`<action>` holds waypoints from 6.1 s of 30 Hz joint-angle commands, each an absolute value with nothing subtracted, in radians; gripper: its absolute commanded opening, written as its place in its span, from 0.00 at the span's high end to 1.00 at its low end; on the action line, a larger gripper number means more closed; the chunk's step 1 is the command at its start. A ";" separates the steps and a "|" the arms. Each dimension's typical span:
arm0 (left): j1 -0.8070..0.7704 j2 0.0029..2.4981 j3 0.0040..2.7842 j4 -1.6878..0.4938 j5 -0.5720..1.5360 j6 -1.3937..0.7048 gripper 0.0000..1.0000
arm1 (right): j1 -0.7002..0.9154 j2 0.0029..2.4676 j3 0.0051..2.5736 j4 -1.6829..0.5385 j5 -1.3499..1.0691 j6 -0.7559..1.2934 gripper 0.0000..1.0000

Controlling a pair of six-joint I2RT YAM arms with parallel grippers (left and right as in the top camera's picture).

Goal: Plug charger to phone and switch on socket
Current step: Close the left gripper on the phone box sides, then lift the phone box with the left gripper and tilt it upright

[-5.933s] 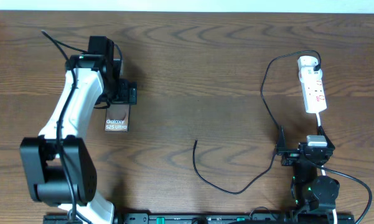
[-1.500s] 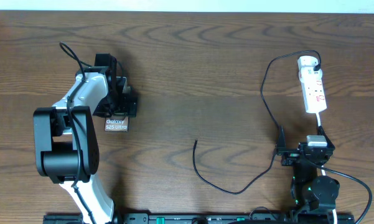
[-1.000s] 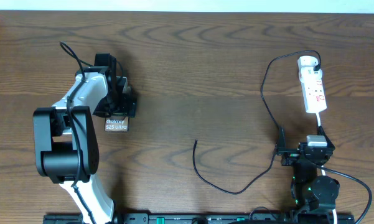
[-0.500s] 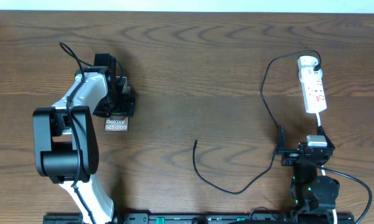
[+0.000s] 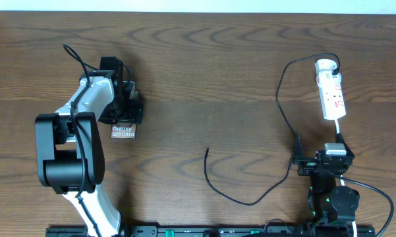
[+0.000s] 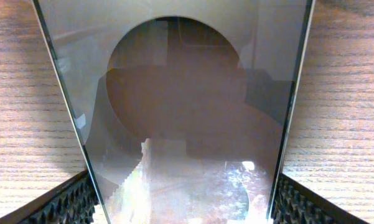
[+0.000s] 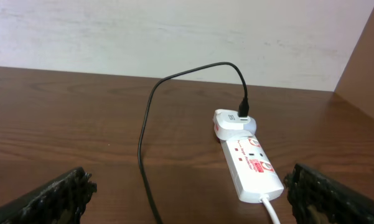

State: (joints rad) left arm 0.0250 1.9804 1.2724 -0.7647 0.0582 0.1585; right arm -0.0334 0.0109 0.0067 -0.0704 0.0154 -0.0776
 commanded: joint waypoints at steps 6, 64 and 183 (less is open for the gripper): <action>0.026 2.025 1.265 -0.781 0.060 0.171 0.15 | -0.025 0.007 0.006 -0.075 0.019 -0.087 0.01; 0.026 2.025 1.265 -0.775 0.059 0.172 0.65 | -0.025 0.007 0.006 -0.075 0.019 -0.087 0.01; -0.057 1.636 1.306 -0.802 0.230 -1.050 0.93 | -0.025 0.020 0.020 -0.044 -0.142 0.042 0.01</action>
